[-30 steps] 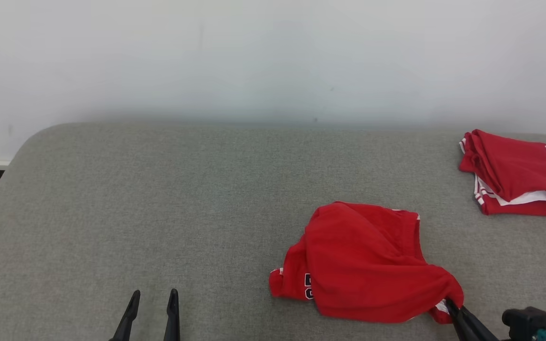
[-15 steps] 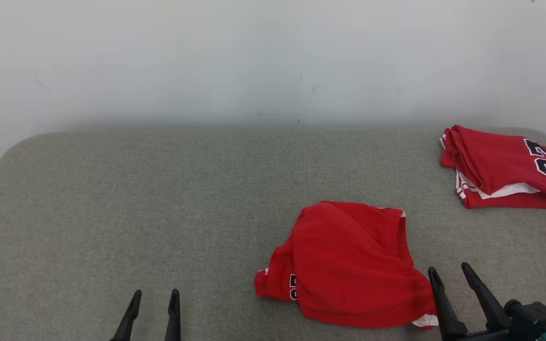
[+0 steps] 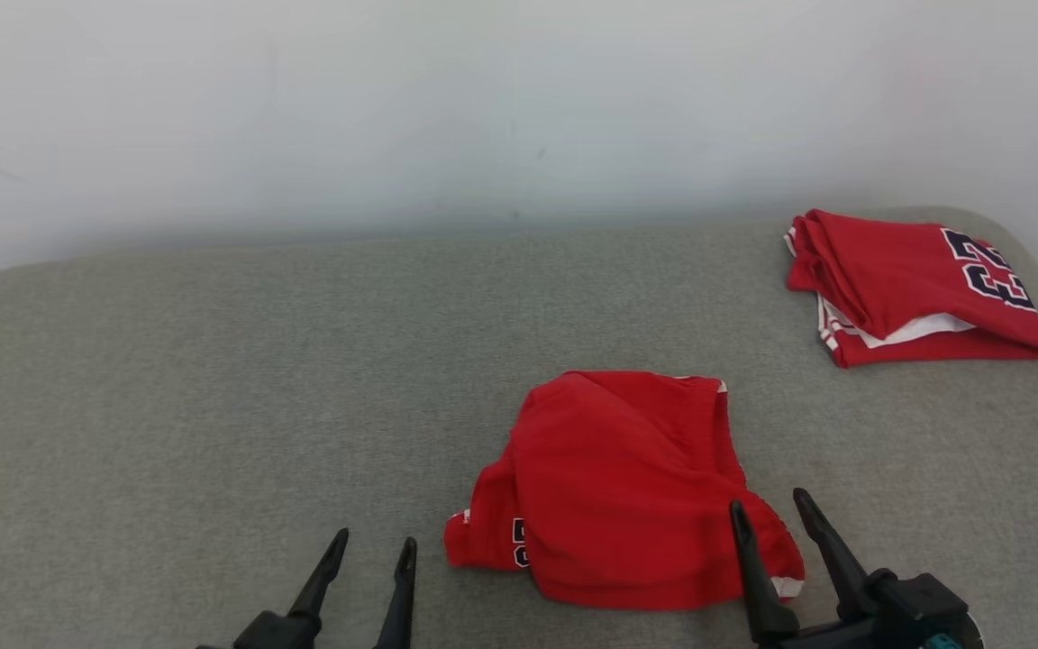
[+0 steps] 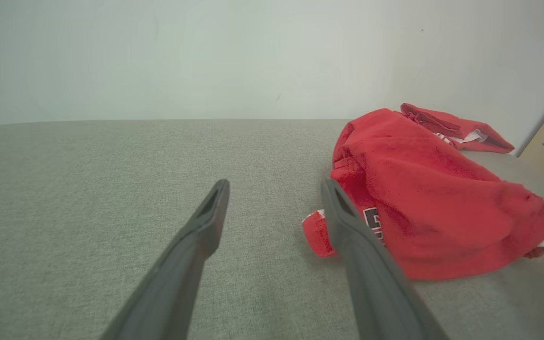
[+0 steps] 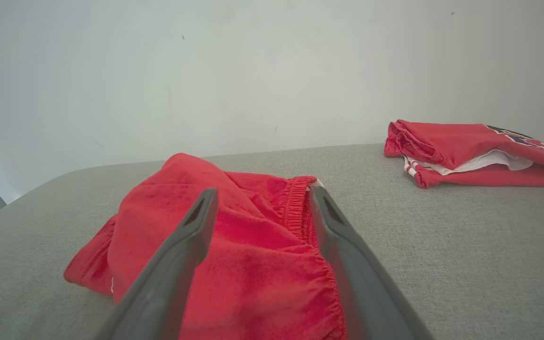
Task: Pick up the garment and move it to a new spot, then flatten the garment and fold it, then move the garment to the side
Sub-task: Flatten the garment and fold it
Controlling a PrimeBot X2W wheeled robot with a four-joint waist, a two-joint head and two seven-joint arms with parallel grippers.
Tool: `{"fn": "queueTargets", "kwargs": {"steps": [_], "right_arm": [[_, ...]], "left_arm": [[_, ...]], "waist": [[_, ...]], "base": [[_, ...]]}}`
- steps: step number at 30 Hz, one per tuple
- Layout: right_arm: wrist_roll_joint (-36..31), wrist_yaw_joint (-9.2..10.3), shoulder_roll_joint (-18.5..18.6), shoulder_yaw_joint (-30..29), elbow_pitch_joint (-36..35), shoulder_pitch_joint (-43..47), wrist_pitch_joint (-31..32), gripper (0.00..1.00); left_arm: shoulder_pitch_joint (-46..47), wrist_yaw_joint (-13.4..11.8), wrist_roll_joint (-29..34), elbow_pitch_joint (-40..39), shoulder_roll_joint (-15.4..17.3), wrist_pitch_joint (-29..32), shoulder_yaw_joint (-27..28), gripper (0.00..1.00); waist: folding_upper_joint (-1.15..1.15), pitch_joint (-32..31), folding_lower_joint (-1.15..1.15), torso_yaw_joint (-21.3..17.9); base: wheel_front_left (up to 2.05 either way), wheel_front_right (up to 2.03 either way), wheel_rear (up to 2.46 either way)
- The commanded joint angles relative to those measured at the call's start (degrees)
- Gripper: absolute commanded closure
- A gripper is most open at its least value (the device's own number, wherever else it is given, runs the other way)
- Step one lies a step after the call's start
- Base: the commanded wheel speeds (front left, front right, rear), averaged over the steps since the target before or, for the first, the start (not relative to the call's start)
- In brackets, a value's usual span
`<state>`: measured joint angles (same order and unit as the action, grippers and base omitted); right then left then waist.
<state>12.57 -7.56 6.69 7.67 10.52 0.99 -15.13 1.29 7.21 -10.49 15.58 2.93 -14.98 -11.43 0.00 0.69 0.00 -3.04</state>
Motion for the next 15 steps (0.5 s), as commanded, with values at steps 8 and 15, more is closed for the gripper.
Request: {"fn": "queueTargets", "kwargs": {"steps": [8,15], "right_arm": [[-0.7,0.12,-1.8,0.9,0.1,-3.2,-0.1,0.0],[-0.9,0.12,-2.3,0.7,0.2,-4.4,-0.1,0.0]], "left_arm": [[6.4,0.3,-2.4,6.4,1.9,-0.2,-4.8,0.0],[9.9,0.3,-5.5,13.0,3.0,-0.2,-7.6,0.0]], "waist": [[0.0,3.7,0.0,-5.6],[0.0,5.0,0.0,-8.1]], "base": [[0.0,0.0,0.0],[0.0,0.0,0.0]]}}
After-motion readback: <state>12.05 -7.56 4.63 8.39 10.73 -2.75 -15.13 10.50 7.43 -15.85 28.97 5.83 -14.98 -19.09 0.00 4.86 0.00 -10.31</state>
